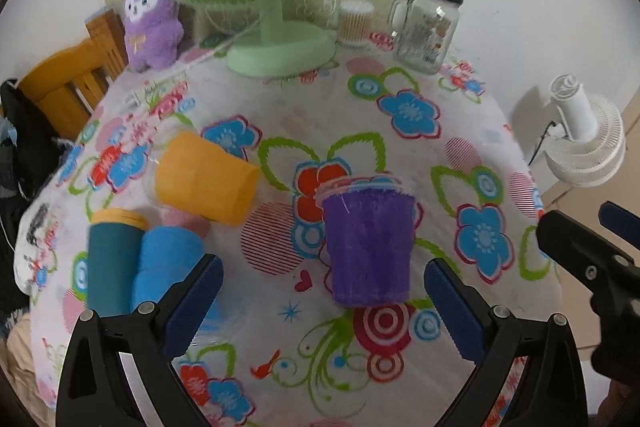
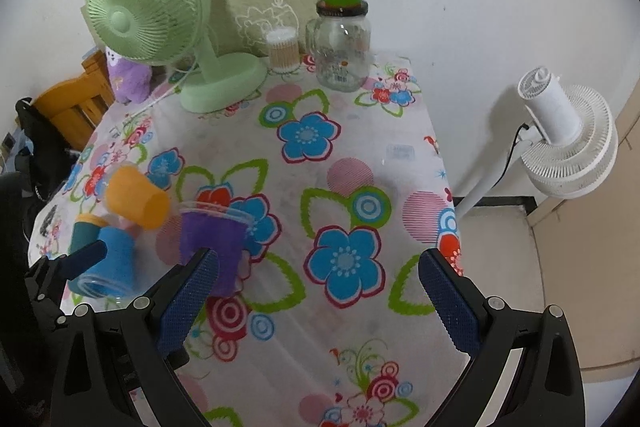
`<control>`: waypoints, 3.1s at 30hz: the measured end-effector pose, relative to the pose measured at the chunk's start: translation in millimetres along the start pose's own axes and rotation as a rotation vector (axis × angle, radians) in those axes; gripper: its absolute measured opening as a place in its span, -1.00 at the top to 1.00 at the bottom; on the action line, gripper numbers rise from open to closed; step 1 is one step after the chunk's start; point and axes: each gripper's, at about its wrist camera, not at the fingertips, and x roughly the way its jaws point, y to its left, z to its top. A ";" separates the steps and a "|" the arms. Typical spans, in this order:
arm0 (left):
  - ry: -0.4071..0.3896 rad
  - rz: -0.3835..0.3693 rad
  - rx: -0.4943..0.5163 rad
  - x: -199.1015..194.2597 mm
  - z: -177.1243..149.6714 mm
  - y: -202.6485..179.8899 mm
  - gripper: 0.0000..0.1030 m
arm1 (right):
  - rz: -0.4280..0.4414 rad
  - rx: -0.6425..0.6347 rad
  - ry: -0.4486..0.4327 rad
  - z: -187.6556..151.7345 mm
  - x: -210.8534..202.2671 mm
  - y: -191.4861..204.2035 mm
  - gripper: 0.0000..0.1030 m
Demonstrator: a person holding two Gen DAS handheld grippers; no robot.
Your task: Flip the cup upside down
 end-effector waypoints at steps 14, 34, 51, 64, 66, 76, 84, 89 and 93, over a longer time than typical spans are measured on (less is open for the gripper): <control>0.043 -0.007 0.005 50.3 0.0 -20.7 -0.92 | 0.014 0.046 0.072 -11.1 58.1 -20.8 -0.96; 0.043 0.043 0.094 32.9 -8.9 -35.4 -0.10 | 0.035 0.087 0.076 -18.0 50.2 -28.0 -0.96; 0.088 0.044 0.075 -2.9 -80.0 -4.8 -0.10 | 0.079 0.066 0.103 -70.9 22.3 11.3 -0.96; 0.094 0.009 0.037 0.5 -113.6 5.4 -0.25 | 0.074 0.041 0.113 -100.7 18.9 21.9 -0.96; 0.086 -0.001 0.061 -2.2 -115.5 4.5 -0.45 | 0.074 0.042 0.110 -103.0 18.0 22.7 -0.96; 0.039 -0.042 0.147 -41.4 -116.6 15.2 -0.69 | 0.071 0.072 0.052 -105.8 -10.4 32.3 -0.96; 0.085 -0.090 0.179 -67.2 -118.1 58.8 -0.69 | 0.033 0.056 -0.036 -114.4 -48.4 58.1 -0.96; 0.100 -0.097 0.170 -73.8 -121.5 92.5 -0.69 | -0.003 0.023 -0.106 -131.2 -59.5 87.7 -0.96; 0.089 -0.078 0.203 -76.4 -125.3 112.9 -0.69 | -0.031 0.030 -0.170 -147.0 -63.6 110.8 -0.96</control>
